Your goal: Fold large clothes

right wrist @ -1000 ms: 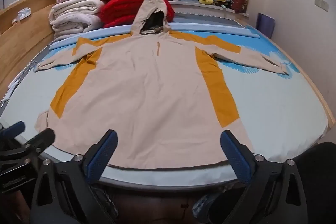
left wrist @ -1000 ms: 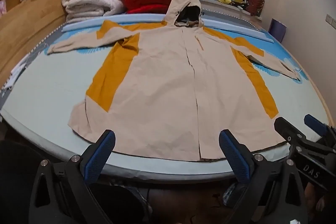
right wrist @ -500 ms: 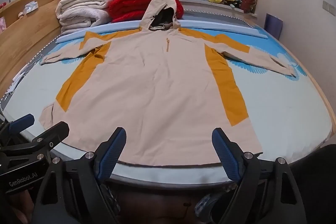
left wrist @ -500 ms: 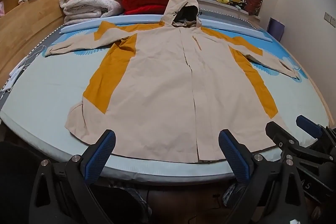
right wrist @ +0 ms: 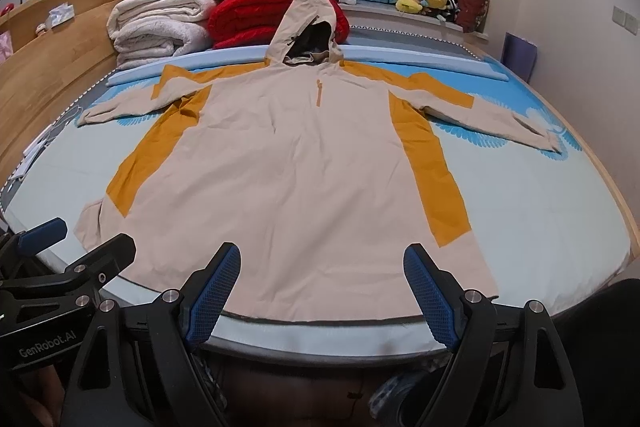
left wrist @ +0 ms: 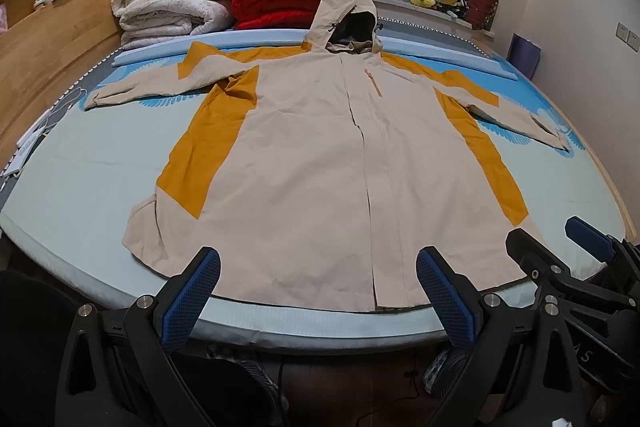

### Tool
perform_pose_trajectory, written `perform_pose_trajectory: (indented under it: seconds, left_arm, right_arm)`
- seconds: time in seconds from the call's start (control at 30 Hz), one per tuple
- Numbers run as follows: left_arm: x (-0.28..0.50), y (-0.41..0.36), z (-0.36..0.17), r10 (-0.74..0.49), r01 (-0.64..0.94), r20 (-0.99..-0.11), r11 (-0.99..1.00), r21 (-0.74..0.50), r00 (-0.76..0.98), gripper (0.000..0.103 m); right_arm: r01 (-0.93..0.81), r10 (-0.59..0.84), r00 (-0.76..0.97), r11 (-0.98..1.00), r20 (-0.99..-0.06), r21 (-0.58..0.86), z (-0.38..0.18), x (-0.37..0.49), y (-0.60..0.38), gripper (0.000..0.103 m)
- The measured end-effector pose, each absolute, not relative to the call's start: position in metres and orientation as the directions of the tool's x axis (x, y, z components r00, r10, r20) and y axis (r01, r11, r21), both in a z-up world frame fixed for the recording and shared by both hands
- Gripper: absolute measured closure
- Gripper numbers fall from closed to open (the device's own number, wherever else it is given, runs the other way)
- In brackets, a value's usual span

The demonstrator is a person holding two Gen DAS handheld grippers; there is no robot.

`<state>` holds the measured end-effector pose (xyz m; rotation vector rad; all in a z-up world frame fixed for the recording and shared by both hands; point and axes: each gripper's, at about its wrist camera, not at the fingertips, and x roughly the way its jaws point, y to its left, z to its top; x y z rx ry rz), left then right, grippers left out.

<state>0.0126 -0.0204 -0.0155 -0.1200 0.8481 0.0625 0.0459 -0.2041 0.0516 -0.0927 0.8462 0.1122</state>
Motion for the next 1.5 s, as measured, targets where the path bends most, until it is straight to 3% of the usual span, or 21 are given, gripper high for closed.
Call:
perform_pose_trajectory:
  seconds: [0.7, 1.5]
  left_arm:
    - [0.015, -0.021, -0.012, 0.008, -0.097, -0.737, 0.992, -0.077, 0.676, 0.006]
    - [0.01, -0.012, -0.01, 0.016, -0.107, -0.728, 0.991, -0.079, 0.685, 0.016]
  right_arm:
    - [-0.136, 0.071, 0.668, 0.99, -0.741, -0.028, 0.058, 0.044, -0.201, 0.02]
    - [-0.143, 0.074, 0.65, 0.989, -0.756, -0.026, 0.054, 0.046, -0.197, 0.02]
